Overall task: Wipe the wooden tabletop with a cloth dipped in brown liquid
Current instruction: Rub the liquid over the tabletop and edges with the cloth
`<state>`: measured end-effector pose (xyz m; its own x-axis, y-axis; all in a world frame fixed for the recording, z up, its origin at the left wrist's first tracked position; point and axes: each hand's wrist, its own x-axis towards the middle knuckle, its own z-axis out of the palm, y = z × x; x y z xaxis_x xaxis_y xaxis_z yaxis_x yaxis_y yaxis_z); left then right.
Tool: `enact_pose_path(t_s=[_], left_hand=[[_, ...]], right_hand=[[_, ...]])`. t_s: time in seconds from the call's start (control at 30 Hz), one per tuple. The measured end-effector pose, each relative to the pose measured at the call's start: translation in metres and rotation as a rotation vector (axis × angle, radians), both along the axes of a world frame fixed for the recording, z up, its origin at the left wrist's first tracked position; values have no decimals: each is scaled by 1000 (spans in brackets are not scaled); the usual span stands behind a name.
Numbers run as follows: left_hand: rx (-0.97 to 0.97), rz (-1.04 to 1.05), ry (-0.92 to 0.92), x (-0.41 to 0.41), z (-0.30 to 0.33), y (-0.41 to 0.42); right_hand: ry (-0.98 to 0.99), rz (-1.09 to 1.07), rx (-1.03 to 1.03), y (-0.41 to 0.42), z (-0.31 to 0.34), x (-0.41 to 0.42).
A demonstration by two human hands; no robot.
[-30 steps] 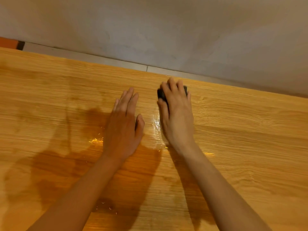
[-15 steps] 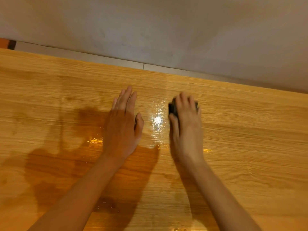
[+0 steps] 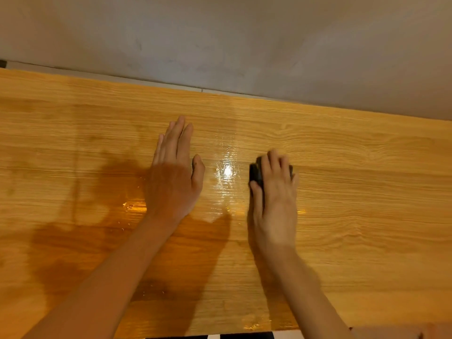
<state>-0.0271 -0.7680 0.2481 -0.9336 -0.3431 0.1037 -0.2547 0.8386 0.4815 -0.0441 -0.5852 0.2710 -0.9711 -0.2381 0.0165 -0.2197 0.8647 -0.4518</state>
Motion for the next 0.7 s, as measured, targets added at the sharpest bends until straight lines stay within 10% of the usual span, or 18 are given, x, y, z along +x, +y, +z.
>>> enact_pose_path(t_s=[0.17, 0.37, 0.57, 0.7], left_hand=[[-25, -2, 57, 1, 0, 1], [-37, -2, 70, 0, -3, 0], [-28, -10, 71, 1, -1, 0], [-34, -17, 72, 0, -2, 0]], right_hand=[[-21, 121, 18, 3, -1, -11], [-4, -315, -157, -49, -7, -69], [43, 229, 22, -3, -2, -21], [-12, -249, 6, 83, -1, -50]])
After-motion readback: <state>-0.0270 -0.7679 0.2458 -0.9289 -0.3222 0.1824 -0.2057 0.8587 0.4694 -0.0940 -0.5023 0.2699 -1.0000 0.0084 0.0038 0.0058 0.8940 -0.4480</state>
